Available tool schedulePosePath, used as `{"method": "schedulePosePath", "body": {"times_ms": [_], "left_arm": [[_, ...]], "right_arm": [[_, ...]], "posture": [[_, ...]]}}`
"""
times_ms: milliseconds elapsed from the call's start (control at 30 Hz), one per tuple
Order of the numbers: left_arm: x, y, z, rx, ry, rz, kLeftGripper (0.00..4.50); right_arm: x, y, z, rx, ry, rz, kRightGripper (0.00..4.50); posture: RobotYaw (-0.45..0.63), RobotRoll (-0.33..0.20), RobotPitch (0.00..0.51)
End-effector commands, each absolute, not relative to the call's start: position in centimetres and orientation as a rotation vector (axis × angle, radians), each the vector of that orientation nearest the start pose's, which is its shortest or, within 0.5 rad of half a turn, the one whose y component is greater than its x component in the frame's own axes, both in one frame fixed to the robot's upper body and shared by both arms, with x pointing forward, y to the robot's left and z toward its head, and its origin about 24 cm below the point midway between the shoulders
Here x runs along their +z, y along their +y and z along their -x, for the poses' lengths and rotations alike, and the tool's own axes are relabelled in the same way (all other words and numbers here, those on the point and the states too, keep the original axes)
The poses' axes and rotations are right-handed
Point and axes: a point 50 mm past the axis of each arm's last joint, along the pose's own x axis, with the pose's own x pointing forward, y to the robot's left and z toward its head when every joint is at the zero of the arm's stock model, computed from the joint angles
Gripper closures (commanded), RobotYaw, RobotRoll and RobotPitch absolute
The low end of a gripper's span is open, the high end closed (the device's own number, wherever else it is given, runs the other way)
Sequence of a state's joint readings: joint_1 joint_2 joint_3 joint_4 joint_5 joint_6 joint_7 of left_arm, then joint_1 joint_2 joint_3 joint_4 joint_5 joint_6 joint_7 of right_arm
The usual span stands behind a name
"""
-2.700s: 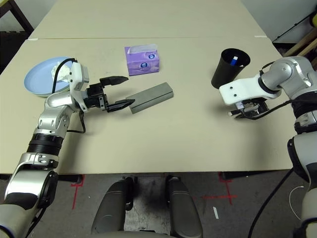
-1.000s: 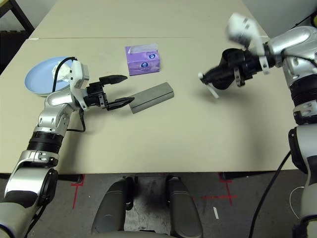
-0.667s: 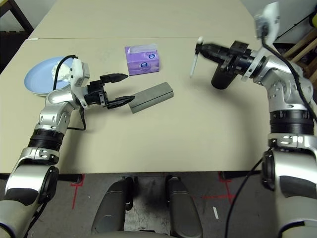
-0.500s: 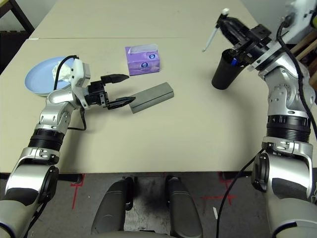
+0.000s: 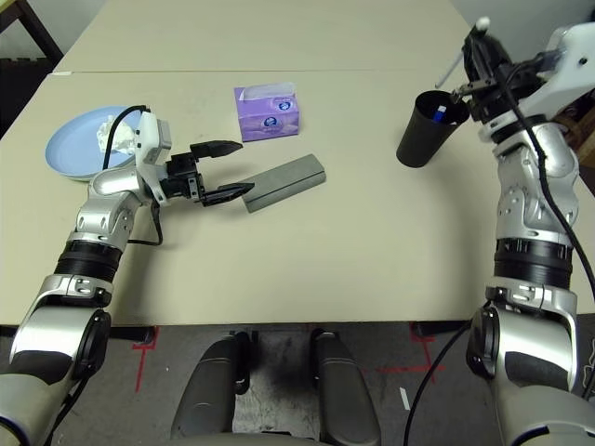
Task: Organize and tidy the items on the table.
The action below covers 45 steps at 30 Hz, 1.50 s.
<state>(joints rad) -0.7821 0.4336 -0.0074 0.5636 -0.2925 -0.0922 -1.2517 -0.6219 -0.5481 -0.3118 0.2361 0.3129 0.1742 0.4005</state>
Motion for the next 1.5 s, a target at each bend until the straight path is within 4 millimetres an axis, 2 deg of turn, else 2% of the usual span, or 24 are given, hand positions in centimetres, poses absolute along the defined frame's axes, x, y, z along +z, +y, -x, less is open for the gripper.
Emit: {"method": "schedulePosePath", "body": {"times_ms": [33, 300, 500, 600, 667, 767, 867, 933, 1067, 1233, 1400, 1500], "left_arm": [[17.4, 16.3, -34.8, -1.238, -0.203, -0.314, 0.00], [17.7, 16.3, -34.9, -1.235, -0.213, -0.318, 0.00], [17.7, 16.5, -34.9, -1.206, -0.215, -0.290, 0.00], [17.7, 16.4, -34.9, -1.204, -0.217, -0.293, 0.00], [17.7, 16.4, -34.9, -1.201, -0.221, -0.292, 0.00], [17.8, 16.5, -35.0, -1.181, -0.233, -0.292, 0.00], [18.5, 17.0, -35.2, -1.065, -0.289, -0.243, 0.00], [18.6, 17.3, -35.1, -1.002, -0.309, -0.229, 0.00], [18.6, 17.8, -34.5, -0.849, -0.350, -0.206, 0.00], [18.5, 19.5, -33.7, -0.548, -0.420, -0.155, 0.00], [18.1, 21.3, -32.5, -0.269, -0.456, -0.134, 0.00], [17.3, 22.7, -31.4, -0.104, -0.454, -0.161, 0.00]], "right_arm": [[21.5, -26.8, -33.2, 0.118, -0.284, 0.136, 4.12], [21.2, -26.4, -33.5, 0.116, -0.188, 0.146, 4.12], [21.9, -26.6, -33.6, 0.098, -0.195, 0.150, 1.92], [22.4, -26.6, -33.6, 0.093, -0.235, 0.146, 0.71], [23.0, -26.6, -33.6, 0.096, -0.284, 0.149, 0.06], [23.8, -26.3, -33.5, 0.129, -0.366, 0.133, 0.02], [24.6, -23.8, -33.0, 0.327, -0.503, 0.144, 0.02], [24.2, -22.9, -32.8, 0.404, -0.525, 0.119, 0.02], [22.1, -21.8, -32.3, 0.470, -0.494, 0.081, 0.02], [19.3, -21.9, -31.6, 0.339, -0.456, -0.023, 0.02], [16.3, -22.0, -30.6, 0.193, -0.397, -0.019, 0.02], [14.9, -22.7, -30.0, 0.084, -0.375, -0.010, 0.02]], "posture": [[0.06, 0.000, 0.203], [0.07, 0.000, 0.206], [0.07, 0.000, 0.205], [0.07, 0.000, 0.205], [0.07, 0.000, 0.205], [0.07, 0.000, 0.201], [0.06, 0.000, 0.200], [0.06, 0.000, 0.199], [0.07, 0.000, 0.199], [0.10, 0.000, 0.203], [0.10, 0.000, 0.197], [0.10, 0.000, 0.196]]}}
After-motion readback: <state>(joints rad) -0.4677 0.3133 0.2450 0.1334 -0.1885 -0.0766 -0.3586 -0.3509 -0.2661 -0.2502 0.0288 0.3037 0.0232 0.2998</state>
